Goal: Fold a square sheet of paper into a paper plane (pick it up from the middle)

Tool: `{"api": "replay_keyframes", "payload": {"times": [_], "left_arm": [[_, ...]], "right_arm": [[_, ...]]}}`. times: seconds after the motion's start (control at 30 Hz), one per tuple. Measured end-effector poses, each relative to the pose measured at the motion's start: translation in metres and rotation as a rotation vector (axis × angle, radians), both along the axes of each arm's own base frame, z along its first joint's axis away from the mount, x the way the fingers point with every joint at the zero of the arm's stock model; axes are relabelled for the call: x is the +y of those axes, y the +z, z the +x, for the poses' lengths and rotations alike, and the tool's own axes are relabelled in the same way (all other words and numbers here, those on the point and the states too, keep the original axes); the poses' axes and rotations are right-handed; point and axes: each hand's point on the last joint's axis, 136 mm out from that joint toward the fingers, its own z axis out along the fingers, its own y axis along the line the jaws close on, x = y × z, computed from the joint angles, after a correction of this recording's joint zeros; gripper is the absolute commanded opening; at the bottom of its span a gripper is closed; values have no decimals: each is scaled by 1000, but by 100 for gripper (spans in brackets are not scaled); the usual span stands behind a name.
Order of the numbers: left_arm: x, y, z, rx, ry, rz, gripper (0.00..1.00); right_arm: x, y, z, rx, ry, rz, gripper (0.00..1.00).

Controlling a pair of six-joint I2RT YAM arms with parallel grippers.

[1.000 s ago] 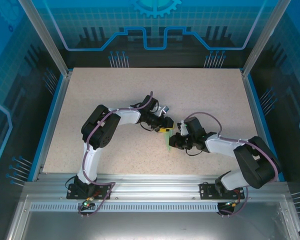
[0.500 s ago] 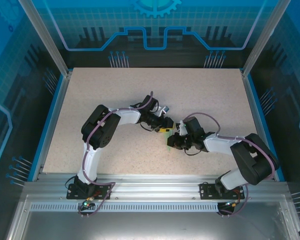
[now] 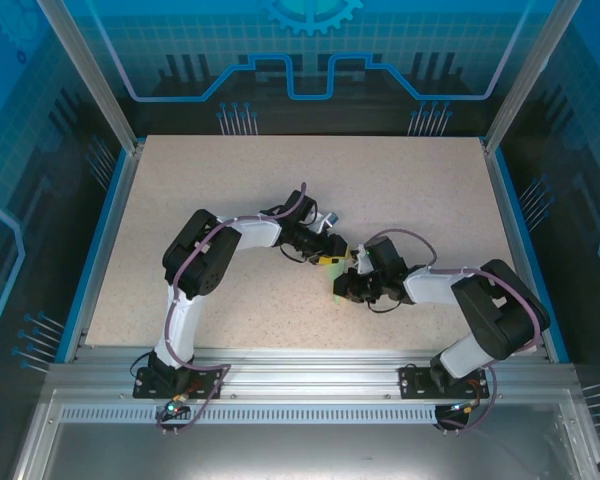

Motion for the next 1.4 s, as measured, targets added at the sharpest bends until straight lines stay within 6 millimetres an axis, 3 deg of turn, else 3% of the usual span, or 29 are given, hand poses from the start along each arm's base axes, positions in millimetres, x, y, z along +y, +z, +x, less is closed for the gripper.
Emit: {"api": "replay_keyframes", "payload": {"times": [0.33,0.67,1.0,1.4], "left_arm": [[0,0,-1,4,-3,-1,54],[0,0,-1,4,-3,-1,54],[0,0,-1,6,-4,-2,54],[0,0,-2,9,-8,-1,54]], "right_arm": [[-10,8,-6,-3,-18,-38,17],[1,40,-3,-91,1,-2,19],[5,5,-2,-1,3,-48,20],[2,-4,-7,5,1,-45,19]]}}
